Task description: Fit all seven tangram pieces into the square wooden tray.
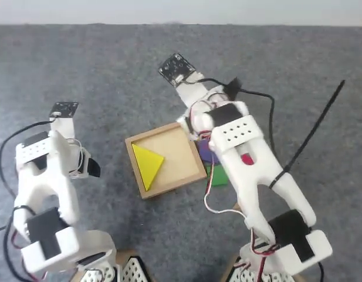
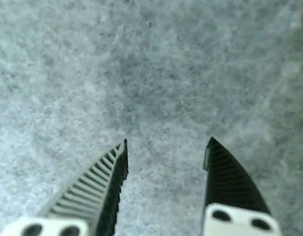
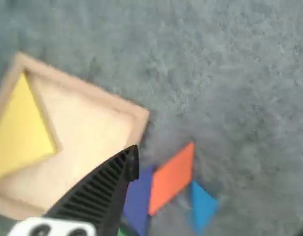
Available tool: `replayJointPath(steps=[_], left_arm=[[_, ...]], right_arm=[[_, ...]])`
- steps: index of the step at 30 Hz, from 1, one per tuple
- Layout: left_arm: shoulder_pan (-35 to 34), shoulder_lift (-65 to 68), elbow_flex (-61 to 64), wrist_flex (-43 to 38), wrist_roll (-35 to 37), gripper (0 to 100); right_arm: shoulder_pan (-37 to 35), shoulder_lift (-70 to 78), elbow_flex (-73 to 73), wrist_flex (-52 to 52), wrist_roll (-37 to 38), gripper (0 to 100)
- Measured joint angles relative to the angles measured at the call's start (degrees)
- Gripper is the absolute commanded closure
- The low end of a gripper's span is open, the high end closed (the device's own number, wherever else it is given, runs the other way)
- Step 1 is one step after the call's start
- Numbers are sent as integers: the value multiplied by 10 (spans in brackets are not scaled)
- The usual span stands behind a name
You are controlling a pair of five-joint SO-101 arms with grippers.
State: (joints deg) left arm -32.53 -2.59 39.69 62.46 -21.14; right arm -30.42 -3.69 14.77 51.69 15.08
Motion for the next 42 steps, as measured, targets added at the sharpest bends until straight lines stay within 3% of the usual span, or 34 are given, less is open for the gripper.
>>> replayJointPath(steps=[3,5,18,23,25,29,42], left_arm=[[2,0,0,0,0,754],[1,0,0,0,0,754],[0,0,0,0,0,754],[0,0,0,0,0,754],[0,0,0,0,0,754],[0,0,0,0,0,754],[0,0,0,0,0,754]], right_arm=[[-16,42,0,-28,-62,757],[-23,86,-1,-43,-90,737],[-24,338,-213,70,-113,792],[-24,384,-299,135,-116,998],[-22,392,-323,156,-116,963],[-22,395,-348,178,-130,989],[11,402,-388,182,-390,991]])
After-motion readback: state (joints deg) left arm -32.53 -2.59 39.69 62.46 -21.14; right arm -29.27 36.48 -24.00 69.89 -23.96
